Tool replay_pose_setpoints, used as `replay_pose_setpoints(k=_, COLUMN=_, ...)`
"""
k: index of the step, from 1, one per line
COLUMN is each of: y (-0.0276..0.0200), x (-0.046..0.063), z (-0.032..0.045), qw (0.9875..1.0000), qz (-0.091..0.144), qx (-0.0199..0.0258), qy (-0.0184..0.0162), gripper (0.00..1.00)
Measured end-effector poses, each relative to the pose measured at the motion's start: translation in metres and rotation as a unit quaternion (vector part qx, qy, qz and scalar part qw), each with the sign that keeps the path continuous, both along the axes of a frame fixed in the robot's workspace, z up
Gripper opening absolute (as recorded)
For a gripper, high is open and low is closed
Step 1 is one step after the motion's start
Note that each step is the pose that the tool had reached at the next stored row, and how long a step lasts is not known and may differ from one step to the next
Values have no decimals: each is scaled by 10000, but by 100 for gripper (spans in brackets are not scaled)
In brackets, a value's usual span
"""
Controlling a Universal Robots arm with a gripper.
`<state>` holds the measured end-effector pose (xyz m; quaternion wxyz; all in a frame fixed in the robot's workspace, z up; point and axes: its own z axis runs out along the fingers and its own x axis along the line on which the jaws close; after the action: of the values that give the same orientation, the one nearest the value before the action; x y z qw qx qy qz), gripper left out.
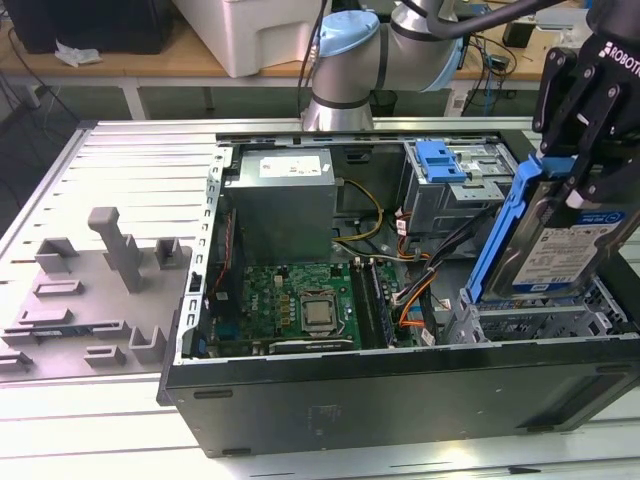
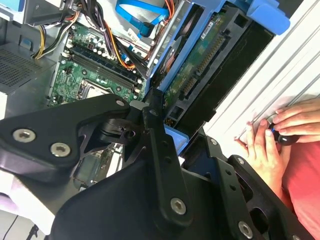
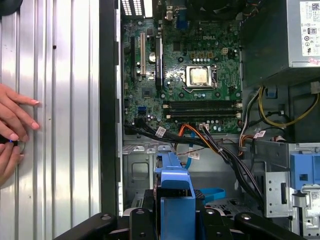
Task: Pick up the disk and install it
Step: 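Insert the disk into the insertion slot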
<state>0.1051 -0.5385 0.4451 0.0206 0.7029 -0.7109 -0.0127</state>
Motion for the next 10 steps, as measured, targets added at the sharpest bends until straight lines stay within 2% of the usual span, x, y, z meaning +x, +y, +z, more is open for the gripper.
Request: replay_pose_setpoints(k=10, y=0, x=4, z=-12, qw=10000, qz=0, qx=0, qy=1, gripper=37)
